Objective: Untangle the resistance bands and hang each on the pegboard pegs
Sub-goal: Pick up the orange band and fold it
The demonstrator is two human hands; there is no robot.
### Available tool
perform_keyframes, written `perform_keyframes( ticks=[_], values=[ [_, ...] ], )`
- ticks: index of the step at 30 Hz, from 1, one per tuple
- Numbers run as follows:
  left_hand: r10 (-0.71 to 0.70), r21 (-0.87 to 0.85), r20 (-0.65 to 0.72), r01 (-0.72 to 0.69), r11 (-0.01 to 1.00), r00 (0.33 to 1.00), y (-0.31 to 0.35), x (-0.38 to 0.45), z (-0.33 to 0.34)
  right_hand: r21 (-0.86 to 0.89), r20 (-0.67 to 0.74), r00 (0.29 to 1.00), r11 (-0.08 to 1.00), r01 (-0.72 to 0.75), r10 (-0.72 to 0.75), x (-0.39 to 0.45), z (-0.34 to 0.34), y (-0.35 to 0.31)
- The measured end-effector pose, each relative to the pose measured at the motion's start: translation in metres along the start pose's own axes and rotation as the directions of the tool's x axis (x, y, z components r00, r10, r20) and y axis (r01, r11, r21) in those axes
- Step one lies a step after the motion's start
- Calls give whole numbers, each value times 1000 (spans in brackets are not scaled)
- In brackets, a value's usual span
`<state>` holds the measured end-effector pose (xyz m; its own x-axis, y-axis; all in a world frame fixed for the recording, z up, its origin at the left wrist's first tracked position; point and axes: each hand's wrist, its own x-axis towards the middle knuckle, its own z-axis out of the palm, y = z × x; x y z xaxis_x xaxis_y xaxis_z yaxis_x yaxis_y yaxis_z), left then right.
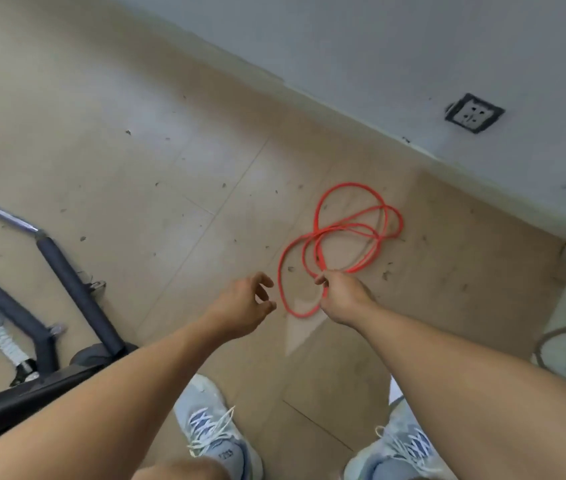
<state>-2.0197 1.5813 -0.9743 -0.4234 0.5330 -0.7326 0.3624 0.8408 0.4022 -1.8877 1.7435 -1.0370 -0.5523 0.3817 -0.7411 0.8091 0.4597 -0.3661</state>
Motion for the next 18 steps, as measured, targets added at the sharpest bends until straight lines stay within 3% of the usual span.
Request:
perform_keyframes(
  ticks=[6,10,14,18],
  values=[
    [55,361,132,-100,927,990,-47,78,24,-344,-23,990,931,121,-137,88,58,55],
    [43,461,170,-118,880,984,-49,104,24,-483,-25,985,865,136,-169,109,85,75],
    [138,558,180,-217,801,974,-31,106,35,-510,-192,969,859,37,-156,108,116,82],
    [211,596,260,-329,732,942,-14,89,59,-517,-190,974,856,9,-124,104,120,81]
  ],
)
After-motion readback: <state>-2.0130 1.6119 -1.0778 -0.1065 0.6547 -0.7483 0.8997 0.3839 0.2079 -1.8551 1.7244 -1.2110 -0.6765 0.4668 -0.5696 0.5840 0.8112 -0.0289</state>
